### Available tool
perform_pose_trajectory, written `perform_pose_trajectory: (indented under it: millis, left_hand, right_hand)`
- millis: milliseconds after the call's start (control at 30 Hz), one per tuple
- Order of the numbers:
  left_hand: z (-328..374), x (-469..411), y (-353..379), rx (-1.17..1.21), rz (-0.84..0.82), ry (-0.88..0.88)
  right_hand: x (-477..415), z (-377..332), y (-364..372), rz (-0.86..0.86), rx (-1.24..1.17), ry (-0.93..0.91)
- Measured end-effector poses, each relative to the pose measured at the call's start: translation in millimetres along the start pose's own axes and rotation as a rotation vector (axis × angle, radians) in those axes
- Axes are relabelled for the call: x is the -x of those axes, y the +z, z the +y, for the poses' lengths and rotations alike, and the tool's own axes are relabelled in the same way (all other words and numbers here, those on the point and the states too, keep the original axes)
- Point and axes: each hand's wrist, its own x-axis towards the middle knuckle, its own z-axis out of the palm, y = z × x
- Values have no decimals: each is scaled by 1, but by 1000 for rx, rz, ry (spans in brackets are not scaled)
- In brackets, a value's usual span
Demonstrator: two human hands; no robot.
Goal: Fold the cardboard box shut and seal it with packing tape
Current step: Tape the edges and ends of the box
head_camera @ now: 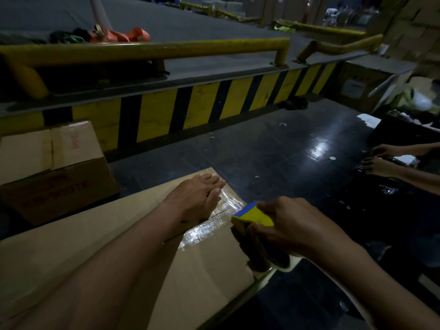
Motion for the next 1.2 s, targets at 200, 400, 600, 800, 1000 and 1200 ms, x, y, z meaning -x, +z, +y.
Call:
perform_pose_trajectory:
  millis: [200,400,600,800,1000,1200]
  left_hand:
    - [5,-1,0,-29,2,5]
    - [7,-3,2,10,11,-25]
    - [12,-5,0,-64,-20,-50]
    - [30,2,21,-114,-14,-4]
    - [22,4,23,-90,-33,-21]
    - [28,1,16,-141,-79,-71]
  right_hand:
    - [-5,-1,8,-5,0,13]
    - [-6,4,8,-15,8,4]
    - [-4,6,9,2,3,-1]
    - [-2,6,16,74,14,-11]
    - [8,7,7,26,21,-41]
    - [37,28,20,63,2,-10]
